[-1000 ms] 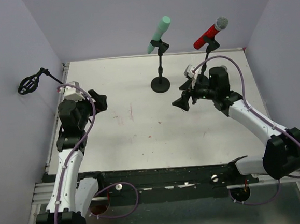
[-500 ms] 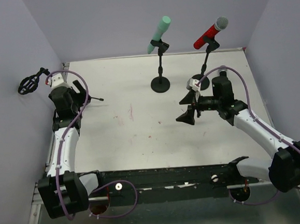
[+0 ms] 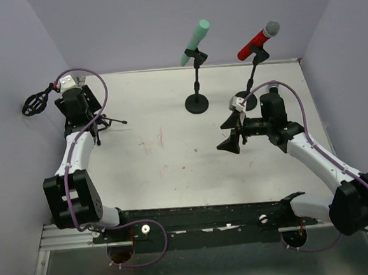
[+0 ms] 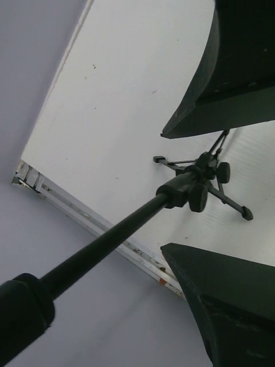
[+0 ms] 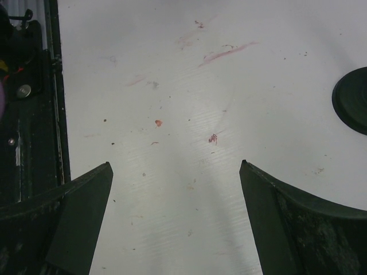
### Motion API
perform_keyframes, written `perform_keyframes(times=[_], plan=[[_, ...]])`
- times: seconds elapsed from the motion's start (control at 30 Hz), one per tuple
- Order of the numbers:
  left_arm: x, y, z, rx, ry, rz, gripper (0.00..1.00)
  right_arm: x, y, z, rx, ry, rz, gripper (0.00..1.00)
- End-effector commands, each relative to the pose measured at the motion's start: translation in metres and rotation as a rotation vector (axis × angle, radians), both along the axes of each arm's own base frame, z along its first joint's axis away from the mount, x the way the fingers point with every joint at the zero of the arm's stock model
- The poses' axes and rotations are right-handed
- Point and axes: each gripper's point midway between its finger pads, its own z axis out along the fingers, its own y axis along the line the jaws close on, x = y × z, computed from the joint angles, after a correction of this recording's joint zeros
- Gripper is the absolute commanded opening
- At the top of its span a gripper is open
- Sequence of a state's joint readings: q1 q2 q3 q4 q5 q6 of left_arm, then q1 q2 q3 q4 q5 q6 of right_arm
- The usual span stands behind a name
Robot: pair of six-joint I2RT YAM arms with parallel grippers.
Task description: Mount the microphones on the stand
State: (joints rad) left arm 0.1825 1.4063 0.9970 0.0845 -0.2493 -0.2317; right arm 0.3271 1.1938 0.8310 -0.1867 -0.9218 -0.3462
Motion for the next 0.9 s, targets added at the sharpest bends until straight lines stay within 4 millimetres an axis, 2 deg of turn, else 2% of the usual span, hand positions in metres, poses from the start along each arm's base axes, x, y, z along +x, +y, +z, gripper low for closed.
perform_keyframes(times=[0.0, 0.23, 0.3, 0.4, 0.53, 0.6, 0.73, 0.87], plan=[[0.019, 0.017, 0.021, 0.048, -0.056, 0.052, 0.78, -0.001, 0.002, 0.005, 0.003, 0.007, 0.031, 1.0], [0.031, 0.019, 0.006, 0.036, -0.057, 0.052, 0.57, 0.001, 0.001, -0.001, -0.014, 0.022, 0.029, 1.0], [0.035, 0.019, 0.004, 0.041, -0.047, 0.045, 0.46, 0.001, 0.001, -0.001, -0.016, 0.024, 0.031, 1.0], [0.037, 0.018, 0.006, 0.056, -0.059, 0.032, 0.25, 0.002, 0.0, -0.001, -0.021, 0.016, 0.031, 1.0], [0.035, 0.014, 0.015, 0.088, -0.074, -0.013, 0.09, 0.003, 0.0, -0.001, -0.025, 0.014, 0.03, 1.0], [0.031, 0.005, 0.022, 0.086, -0.102, -0.059, 0.05, 0.002, 0.0, -0.001, -0.025, 0.013, 0.03, 1.0], [0.017, -0.036, 0.041, 0.03, -0.195, -0.219, 0.01, 0.002, -0.001, -0.001, -0.034, 0.005, 0.03, 1.0], [-0.01, -0.11, 0.06, 0.009, -0.264, -0.48, 0.0, 0.005, -0.005, 0.002, -0.052, -0.028, 0.013, 1.0]])
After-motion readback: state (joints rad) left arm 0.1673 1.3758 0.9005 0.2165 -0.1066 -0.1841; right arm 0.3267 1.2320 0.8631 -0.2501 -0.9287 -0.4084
